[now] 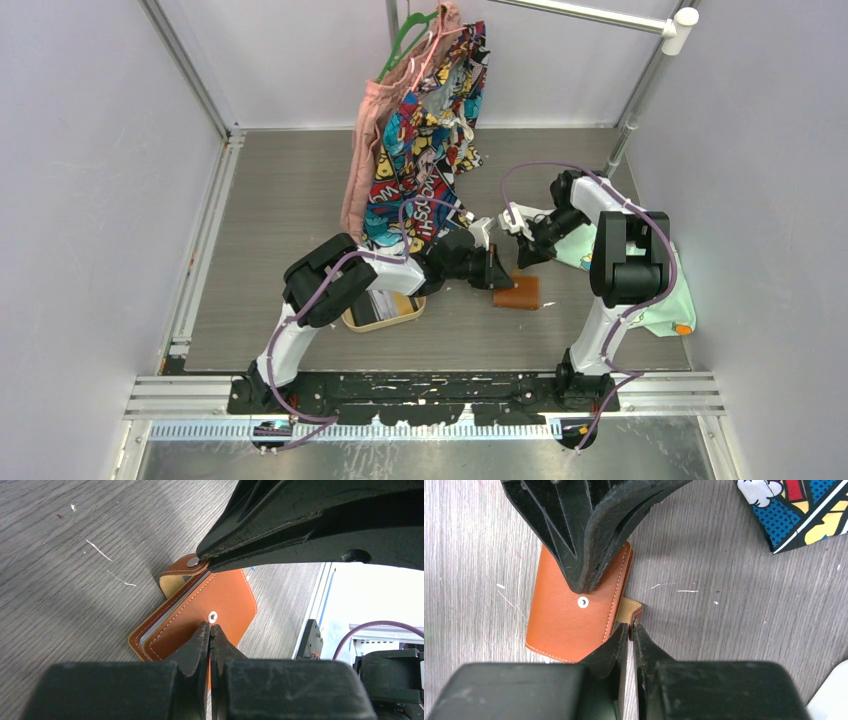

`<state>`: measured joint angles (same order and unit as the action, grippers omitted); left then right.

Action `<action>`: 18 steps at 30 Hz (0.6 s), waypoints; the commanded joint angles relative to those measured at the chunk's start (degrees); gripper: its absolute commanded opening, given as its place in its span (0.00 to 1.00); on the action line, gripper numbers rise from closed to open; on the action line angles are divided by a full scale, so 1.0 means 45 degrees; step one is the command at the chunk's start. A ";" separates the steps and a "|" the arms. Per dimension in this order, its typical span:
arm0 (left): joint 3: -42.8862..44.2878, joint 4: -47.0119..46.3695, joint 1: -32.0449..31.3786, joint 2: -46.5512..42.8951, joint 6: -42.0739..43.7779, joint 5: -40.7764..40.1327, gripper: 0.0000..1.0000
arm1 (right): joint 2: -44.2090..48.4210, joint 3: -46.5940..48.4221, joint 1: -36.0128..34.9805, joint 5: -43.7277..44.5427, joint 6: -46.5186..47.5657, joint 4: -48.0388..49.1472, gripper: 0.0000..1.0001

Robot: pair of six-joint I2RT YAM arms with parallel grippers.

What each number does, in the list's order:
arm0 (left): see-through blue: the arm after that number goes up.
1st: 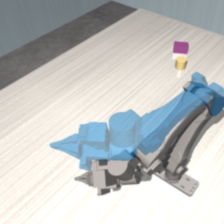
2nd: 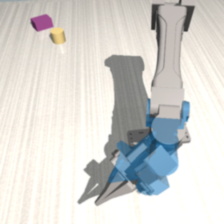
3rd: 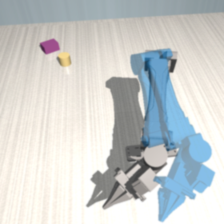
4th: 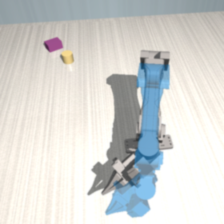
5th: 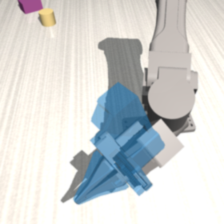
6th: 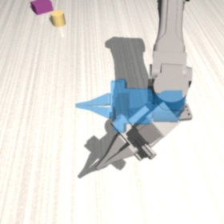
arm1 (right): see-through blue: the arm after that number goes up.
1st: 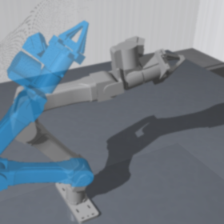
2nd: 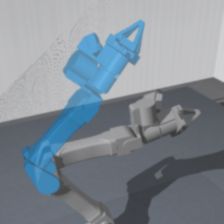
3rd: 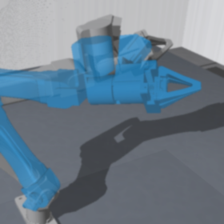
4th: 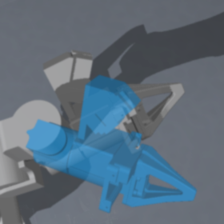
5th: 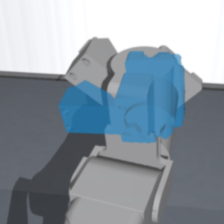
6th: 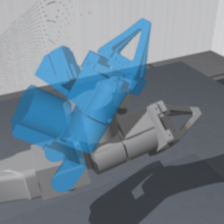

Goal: Put the credit cards into the card holder
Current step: Close the card holder at the center of the board.

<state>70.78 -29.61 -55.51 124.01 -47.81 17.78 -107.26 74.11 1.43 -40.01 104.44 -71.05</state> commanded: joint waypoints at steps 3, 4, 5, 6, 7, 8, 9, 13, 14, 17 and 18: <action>-0.0280 0.1198 0.0020 -0.0095 0.0437 -0.0533 0.02 | 0.0194 0.0475 -0.0084 0.0072 -0.0048 -0.0424 0.16; -0.0280 0.1207 0.0012 -0.0101 0.0448 -0.0538 0.02 | 0.0175 0.0467 -0.0101 0.0076 -0.0058 -0.0430 0.16; -0.0280 0.1208 0.0015 -0.0079 0.0449 -0.0534 0.02 | 0.0156 0.0444 -0.0108 0.0106 -0.0059 -0.0419 0.16; -0.0271 0.1213 0.0011 -0.0089 0.0444 -0.0536 0.02 | 0.0149 0.0424 -0.0136 0.0119 -0.0064 -0.0386 0.17; -0.0262 0.1218 0.0015 -0.0095 0.0449 -0.0526 0.02 | 0.0145 0.0412 -0.0142 0.0124 -0.0094 -0.0340 0.17; -0.0261 0.1221 0.0013 -0.0069 0.0449 -0.0532 0.02 | 0.0140 0.0366 -0.0169 0.0109 -0.0154 -0.0235 0.18; -0.0261 0.1227 0.0016 -0.0075 0.0449 -0.0543 0.02 | 0.0164 0.0341 -0.0192 0.0135 -0.0189 -0.0195 0.19; -0.0261 0.1227 0.0011 -0.0091 0.0448 -0.0536 0.02 | 0.0121 0.0309 -0.0314 0.0318 -0.0324 -0.0022 0.19; -0.0249 0.1227 0.0010 -0.0085 0.0449 -0.0507 0.02 | 0.0093 0.0300 -0.0318 0.0341 -0.0337 -0.0011 0.19; -0.0261 0.1208 0.0025 -0.0066 0.0430 -0.0494 0.02 | 0.0065 0.0294 -0.0318 0.0373 -0.0364 0.0018 0.18; -0.0261 0.1230 0.0022 -0.0075 0.0430 -0.0494 0.02 | 0.0069 0.0300 -0.0318 0.0385 -0.0371 0.0008 0.18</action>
<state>70.78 -29.54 -55.51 123.98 -47.81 17.78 -107.26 74.43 0.34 -38.41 103.09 -70.54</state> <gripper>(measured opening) 0.023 0.187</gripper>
